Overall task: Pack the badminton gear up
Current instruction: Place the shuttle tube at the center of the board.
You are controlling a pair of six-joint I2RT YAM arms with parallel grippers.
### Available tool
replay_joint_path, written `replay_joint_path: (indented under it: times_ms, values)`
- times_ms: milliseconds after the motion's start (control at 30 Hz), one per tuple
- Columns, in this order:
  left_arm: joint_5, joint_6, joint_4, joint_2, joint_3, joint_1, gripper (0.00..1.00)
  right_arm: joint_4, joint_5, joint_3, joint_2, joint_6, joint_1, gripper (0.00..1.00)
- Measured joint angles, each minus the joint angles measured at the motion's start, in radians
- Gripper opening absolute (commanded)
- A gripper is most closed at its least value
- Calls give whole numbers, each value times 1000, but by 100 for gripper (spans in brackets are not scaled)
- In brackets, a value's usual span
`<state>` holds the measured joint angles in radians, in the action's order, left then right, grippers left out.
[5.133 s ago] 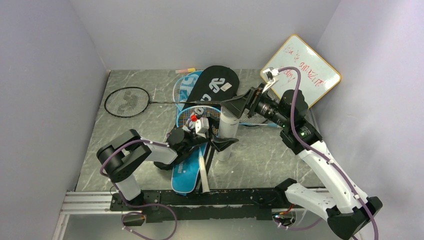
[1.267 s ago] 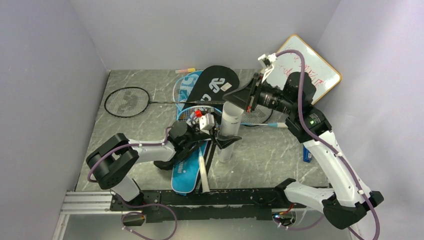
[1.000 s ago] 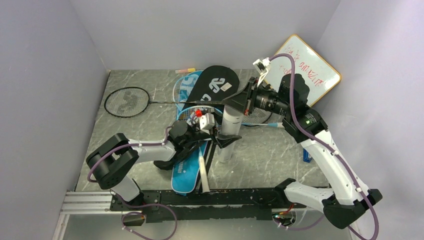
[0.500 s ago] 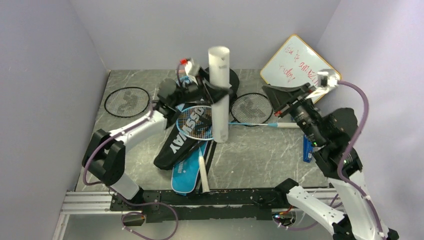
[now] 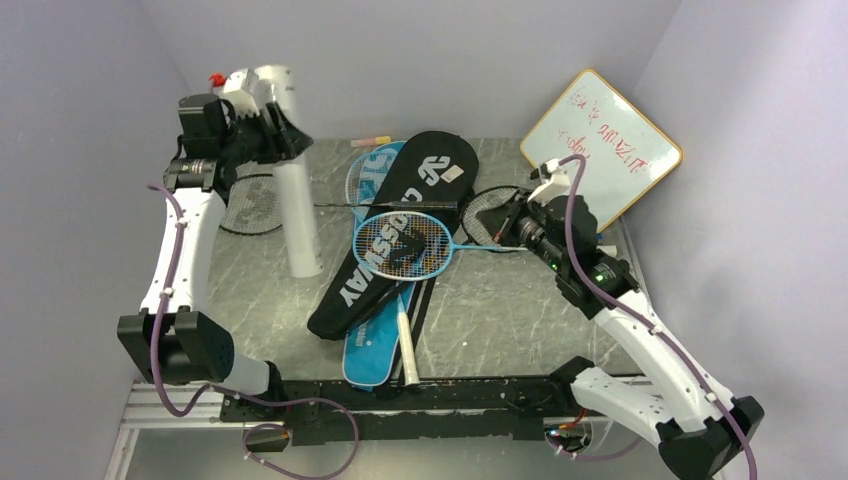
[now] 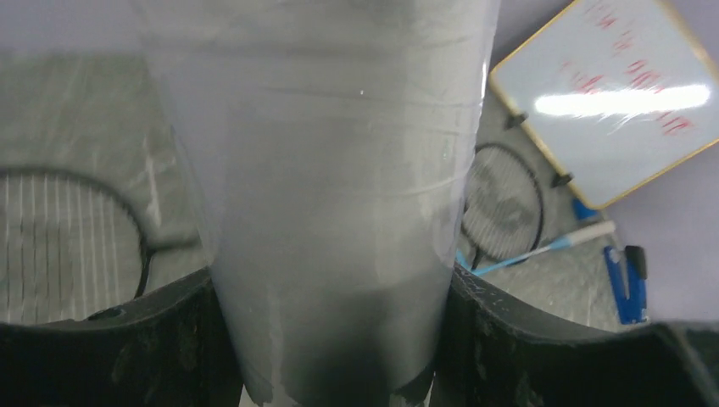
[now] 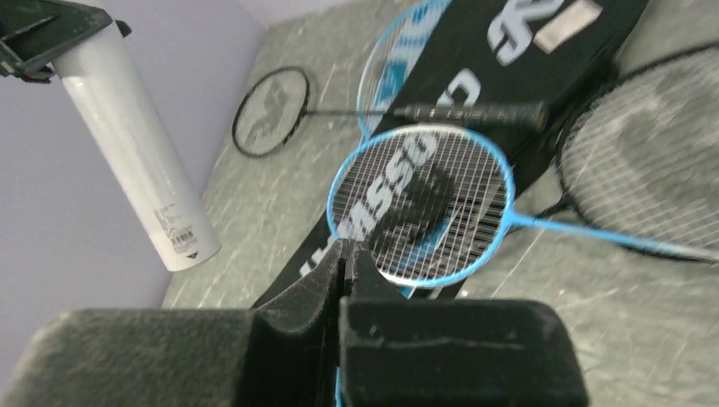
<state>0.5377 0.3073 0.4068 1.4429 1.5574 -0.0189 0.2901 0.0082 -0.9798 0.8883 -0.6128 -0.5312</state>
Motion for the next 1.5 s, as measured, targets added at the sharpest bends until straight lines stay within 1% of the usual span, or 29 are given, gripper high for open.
replay_joint_path:
  times_ms: [67, 200, 267, 433, 600, 700, 833, 1033, 1067, 1100, 1133, 1267, 1400, 1500]
  values:
    - [-20, -18, 66, -6, -37, -44, 47, -8, -39, 41, 16, -35, 0, 0]
    - [-50, -68, 193, 5, -124, -66, 51, -49, -116, 109, 25, -95, 0, 0]
    - [-101, -105, 262, 34, -148, -73, 53, -61, -136, 134, 25, -114, 0, 0]
    - [-250, -171, 353, 129, -193, -87, 58, -82, -155, 145, 27, -124, 0, 0]
    - [-387, -204, 412, 254, -180, -90, 59, -82, -159, 145, 29, -115, 0, 0]
    - [-421, -216, 406, 299, -188, -90, 61, -82, -156, 145, 29, -112, 0, 0]
    - [-462, -232, 377, 313, -255, -90, 66, -82, -156, 145, 29, -112, -1, 0]
    - [-549, -265, 351, 349, -287, -90, 71, -82, -156, 145, 31, -113, -1, 0]
    - [-575, -267, 336, 347, -295, -90, 75, -82, -156, 145, 33, -113, -1, 0]
    - [-601, -267, 327, 344, -299, -91, 90, -82, -157, 145, 37, -113, -1, 0]
    - [-625, -267, 316, 339, -304, -92, 96, -82, -157, 145, 40, -113, -1, 0]
    - [-732, -259, 280, 291, -316, -101, 97, -82, -157, 145, 50, -113, -1, 0]
    - [-737, -259, 245, 184, -344, -108, 97, -83, -159, 145, 55, -112, -1, 0]
    - [-729, -259, 225, 66, -360, -92, 97, -82, -166, 142, 91, -102, -1, 0]
